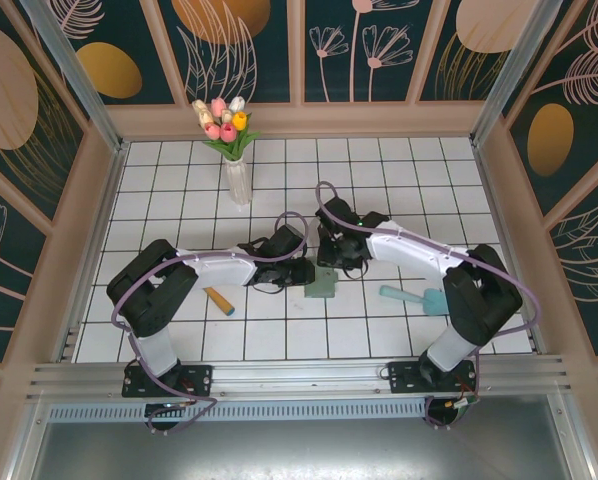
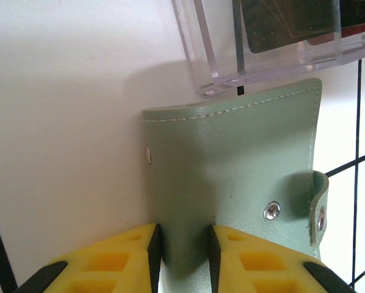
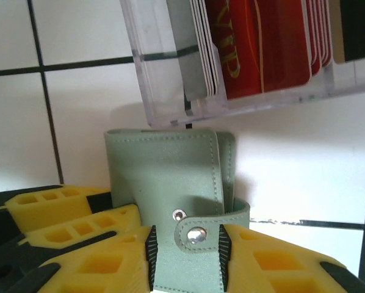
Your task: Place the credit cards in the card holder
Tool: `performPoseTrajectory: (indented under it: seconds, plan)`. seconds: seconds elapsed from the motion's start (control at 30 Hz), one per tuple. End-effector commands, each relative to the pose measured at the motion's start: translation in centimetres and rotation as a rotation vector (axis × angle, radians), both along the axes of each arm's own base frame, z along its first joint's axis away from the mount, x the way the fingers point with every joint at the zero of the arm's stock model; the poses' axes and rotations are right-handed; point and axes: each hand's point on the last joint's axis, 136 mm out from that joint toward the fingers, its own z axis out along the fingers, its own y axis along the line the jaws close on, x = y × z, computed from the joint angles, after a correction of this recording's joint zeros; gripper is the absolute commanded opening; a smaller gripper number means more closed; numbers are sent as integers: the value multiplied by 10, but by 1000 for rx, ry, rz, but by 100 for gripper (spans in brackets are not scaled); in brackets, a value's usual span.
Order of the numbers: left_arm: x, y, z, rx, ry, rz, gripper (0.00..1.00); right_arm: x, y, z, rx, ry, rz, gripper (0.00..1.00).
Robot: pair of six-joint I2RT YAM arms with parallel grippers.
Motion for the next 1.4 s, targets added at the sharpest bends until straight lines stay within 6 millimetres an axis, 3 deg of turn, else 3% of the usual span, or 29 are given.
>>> performPoseTrajectory:
  seconds: [0.0,0.53,0.8,1.2,1.37]
  plan:
    - [-8,12,-16,69,23,-1,29,-13,-10,-13,-132,49,-6,40]
    - [-12,13,-19,43,28,17,29,-14,2,-31,-183,72,12,37]
    - [-12,16,-21,50,28,21,30,-16,0,-33,-193,75,16,27]
    - [-12,16,-21,56,27,20,30,-15,-6,-24,-219,60,13,1]
    - [-12,16,-21,54,26,20,30,-14,-9,-21,-222,48,3,0]
